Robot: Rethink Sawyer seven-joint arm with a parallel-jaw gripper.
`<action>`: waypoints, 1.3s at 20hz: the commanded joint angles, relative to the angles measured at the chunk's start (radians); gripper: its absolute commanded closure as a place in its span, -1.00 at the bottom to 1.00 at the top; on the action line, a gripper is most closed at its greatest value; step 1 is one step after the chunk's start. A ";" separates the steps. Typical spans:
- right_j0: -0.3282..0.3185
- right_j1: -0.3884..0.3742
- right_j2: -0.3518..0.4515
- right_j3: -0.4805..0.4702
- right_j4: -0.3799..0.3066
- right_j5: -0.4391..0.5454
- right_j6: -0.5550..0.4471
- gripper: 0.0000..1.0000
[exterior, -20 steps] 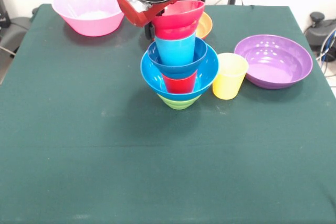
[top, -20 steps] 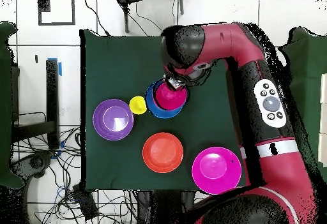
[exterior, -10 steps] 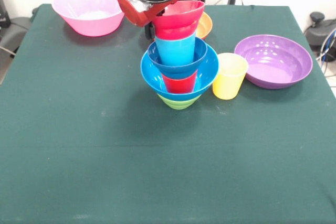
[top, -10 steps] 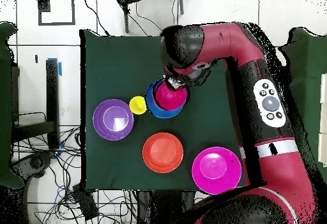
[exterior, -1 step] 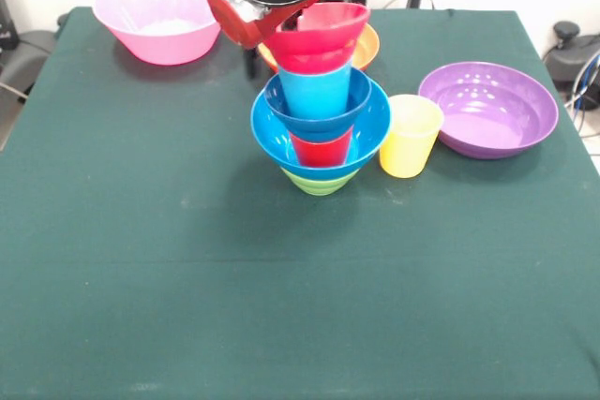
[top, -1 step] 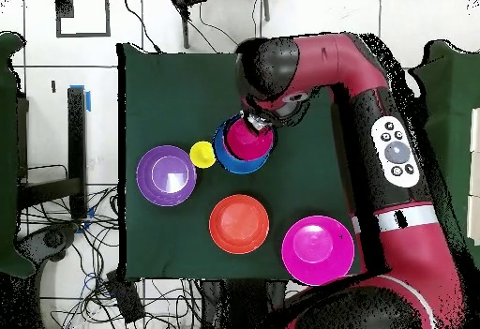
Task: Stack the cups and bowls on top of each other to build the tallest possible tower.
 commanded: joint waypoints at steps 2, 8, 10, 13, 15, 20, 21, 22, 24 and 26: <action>0.038 0.020 -0.067 0.064 -0.106 -0.011 -0.272 -1.00; 0.037 0.019 -0.060 0.069 -0.107 -0.006 -0.265 -1.00; 0.037 0.019 -0.059 0.070 -0.105 -0.006 -0.262 -1.00; 0.035 0.015 -0.058 0.076 -0.106 -0.009 -0.259 -1.00; 0.034 0.011 -0.059 0.079 -0.113 -0.012 -0.267 -1.00; 0.033 0.009 -0.059 0.083 -0.112 -0.012 -0.262 -1.00; 0.032 0.009 -0.059 0.084 -0.113 -0.011 -0.262 -1.00; 0.031 0.009 -0.058 0.083 -0.109 -0.008 -0.262 -1.00; 0.031 0.006 -0.056 0.081 -0.103 0.005 -0.262 -1.00; 0.031 0.004 -0.054 0.080 -0.095 0.017 -0.262 -1.00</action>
